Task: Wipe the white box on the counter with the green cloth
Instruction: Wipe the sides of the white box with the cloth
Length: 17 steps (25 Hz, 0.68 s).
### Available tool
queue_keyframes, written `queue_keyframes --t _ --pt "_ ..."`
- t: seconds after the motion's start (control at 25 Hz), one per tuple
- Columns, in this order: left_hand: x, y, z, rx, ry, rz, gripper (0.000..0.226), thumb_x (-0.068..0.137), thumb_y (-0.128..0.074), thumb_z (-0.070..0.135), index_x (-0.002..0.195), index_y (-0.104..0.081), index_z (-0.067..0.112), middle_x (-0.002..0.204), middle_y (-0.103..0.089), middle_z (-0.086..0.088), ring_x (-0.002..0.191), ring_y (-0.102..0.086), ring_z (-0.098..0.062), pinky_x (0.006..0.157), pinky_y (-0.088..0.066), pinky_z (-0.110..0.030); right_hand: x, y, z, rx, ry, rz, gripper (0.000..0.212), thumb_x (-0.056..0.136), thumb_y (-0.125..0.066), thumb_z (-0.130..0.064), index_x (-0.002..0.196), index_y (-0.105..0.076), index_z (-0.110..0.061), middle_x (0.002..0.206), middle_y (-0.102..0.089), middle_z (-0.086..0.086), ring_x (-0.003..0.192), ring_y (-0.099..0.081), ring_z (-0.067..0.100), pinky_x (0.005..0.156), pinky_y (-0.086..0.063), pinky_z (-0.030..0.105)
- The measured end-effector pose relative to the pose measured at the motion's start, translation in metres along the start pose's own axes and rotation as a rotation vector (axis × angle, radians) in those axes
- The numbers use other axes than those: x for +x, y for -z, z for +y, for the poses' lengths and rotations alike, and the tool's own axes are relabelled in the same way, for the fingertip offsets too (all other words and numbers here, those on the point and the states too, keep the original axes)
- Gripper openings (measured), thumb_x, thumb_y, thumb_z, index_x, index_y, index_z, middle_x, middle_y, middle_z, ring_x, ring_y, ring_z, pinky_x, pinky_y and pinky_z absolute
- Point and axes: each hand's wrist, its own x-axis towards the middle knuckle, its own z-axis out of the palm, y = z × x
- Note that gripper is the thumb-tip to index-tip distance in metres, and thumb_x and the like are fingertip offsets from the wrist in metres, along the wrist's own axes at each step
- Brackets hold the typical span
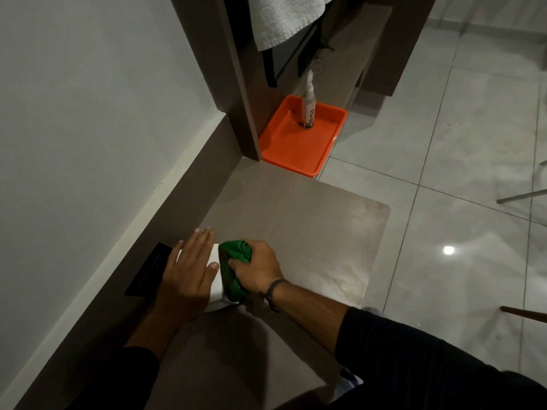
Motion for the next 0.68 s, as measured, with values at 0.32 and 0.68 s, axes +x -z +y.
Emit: queue_keyframes --t 0.32,0.68 --pt "-0.001 0.001 0.001 -0.005 -0.010 0.009 0.050 0.101 -0.063 0.009 0.144 -0.047 -0.013 0.156 -0.045 -0.032 0.150 -0.042 -0.043 0.113 -0.045 -0.065 -0.001 -0.003 0.007 0.004 -0.129 -0.016 0.041 0.087 -0.067 -0.016 0.127 -0.061 -0.021 0.117 -0.068 0.004 0.100 -0.065 0.022 0.082 -0.056 0.032" --pt "0.006 0.004 0.004 -0.172 0.144 -0.127 0.053 0.110 -0.041 0.028 0.151 -0.042 -0.006 0.159 -0.046 -0.026 0.152 -0.040 -0.040 0.119 -0.040 -0.065 -0.003 -0.009 0.016 0.014 -0.272 -0.004 0.040 0.083 -0.069 -0.016 0.122 -0.062 -0.020 0.114 -0.068 0.007 0.096 -0.066 0.023 0.081 -0.058 0.035"
